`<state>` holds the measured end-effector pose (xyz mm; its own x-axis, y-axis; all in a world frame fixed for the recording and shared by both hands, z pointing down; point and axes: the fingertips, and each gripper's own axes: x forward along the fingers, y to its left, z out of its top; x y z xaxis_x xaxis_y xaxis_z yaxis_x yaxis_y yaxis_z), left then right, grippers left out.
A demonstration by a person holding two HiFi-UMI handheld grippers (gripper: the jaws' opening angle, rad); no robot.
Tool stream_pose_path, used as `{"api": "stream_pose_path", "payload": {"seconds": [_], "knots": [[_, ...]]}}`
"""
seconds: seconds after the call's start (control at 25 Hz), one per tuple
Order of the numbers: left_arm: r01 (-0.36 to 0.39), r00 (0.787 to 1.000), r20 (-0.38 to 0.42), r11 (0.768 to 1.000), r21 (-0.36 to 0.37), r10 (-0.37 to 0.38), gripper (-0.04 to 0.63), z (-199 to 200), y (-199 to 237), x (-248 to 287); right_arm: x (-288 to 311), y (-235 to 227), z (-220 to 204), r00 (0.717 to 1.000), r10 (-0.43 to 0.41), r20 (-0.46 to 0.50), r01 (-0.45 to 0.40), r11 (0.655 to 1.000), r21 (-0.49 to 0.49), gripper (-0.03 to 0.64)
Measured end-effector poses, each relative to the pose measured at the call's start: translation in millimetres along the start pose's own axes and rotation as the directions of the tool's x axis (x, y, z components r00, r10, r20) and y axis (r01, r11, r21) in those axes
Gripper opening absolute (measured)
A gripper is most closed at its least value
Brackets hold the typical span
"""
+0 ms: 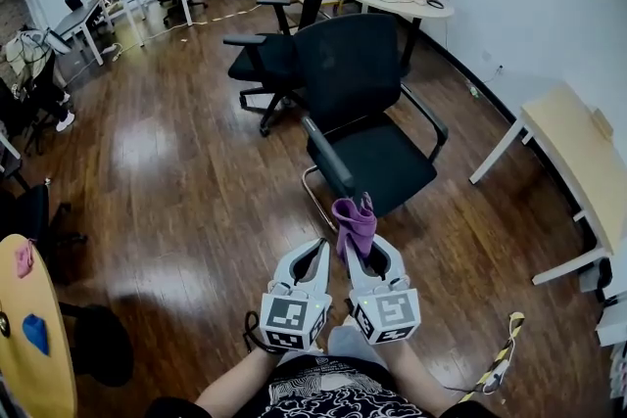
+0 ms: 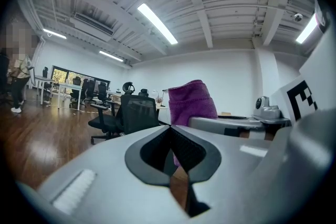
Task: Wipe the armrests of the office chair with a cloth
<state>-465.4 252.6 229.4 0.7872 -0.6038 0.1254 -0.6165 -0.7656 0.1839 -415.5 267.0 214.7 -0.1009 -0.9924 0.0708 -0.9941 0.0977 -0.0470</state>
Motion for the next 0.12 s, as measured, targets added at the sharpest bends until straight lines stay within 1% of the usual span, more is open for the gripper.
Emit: {"api": "stream_pose_path", "payload": {"seconds": [0.12], "knots": [[-0.001,1.000,-0.002,1.000,0.001,0.001,0.003,-1.2,0.8,1.1,1.3,1.1,-0.9,1.000,0.003,-0.005,-0.003,1.000,0.004,0.072]]}}
